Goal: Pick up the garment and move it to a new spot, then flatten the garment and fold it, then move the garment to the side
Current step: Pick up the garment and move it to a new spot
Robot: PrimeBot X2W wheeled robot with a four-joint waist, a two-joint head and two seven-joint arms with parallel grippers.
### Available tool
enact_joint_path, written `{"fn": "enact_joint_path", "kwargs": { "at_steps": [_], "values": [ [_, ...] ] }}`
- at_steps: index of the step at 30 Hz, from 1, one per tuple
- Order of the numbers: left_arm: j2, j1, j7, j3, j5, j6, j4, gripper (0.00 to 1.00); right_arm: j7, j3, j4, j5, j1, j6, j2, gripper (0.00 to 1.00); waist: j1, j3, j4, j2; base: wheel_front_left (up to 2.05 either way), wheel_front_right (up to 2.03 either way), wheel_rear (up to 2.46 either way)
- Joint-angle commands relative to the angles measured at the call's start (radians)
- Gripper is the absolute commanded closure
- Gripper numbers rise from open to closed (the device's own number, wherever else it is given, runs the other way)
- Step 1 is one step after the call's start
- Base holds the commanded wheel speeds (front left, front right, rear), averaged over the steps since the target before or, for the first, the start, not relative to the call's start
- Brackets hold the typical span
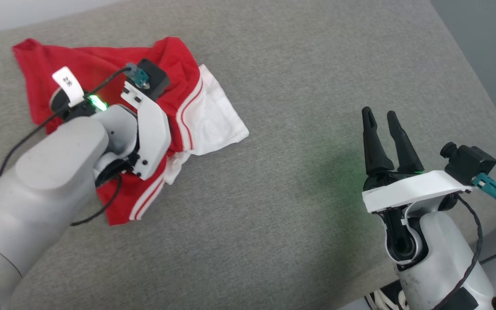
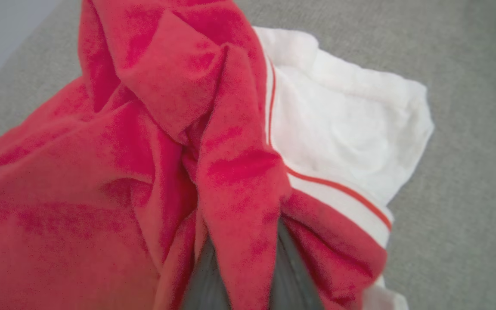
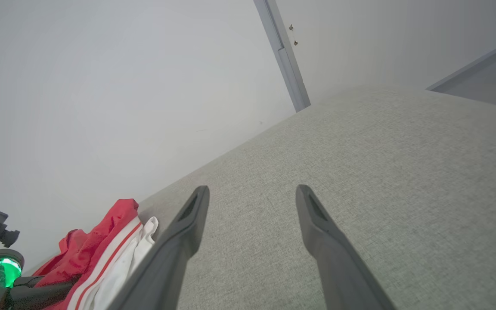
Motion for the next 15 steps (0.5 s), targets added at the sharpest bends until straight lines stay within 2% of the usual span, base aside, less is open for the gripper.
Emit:
{"fn": "enact_joint_path", "kwargs": {
  "at_steps": [1, 10, 13, 14, 15],
  "values": [
    [0.011, 0.002, 0.034, -0.029, 0.013, 0.003, 0.033, 1.0, -0.002, 0.006, -0.008, 0.013, -0.001, 0.0, 0.004, 0.0, 0.0, 0.023, -0.026, 0.0, 0.0, 0.0, 0.0],
    [0.061, 0.049, 0.185, -0.099, 0.024, 0.004, 0.064, 1.0, -0.001, 0.031, -0.019, 0.045, -0.005, 0.0, 0.004, 0.0, 0.0, 0.055, -0.051, 0.0, 0.0, 0.0, 0.0],
    [0.073, 0.042, 0.189, -0.105, 0.036, 0.004, 0.056, 1.0, -0.001, 0.032, -0.017, 0.042, -0.009, 0.0, 0.004, 0.0, 0.0, 0.057, -0.045, 0.0, 0.0, 0.0, 0.0],
    [0.072, 0.039, 0.18, -0.105, 0.034, 0.004, 0.053, 0.89, -0.002, 0.031, -0.016, 0.04, -0.012, 0.0, 0.004, 0.0, 0.0, 0.055, -0.04, 0.0, 0.0, 0.0, 0.0],
    [0.066, 0.035, 0.167, -0.104, 0.027, 0.004, 0.048, 0.7, -0.001, 0.029, -0.014, 0.033, -0.012, 0.0, 0.004, 0.0, 0.0, 0.05, -0.032, 0.0, 0.0, 0.0, 0.0]
  ]
}}
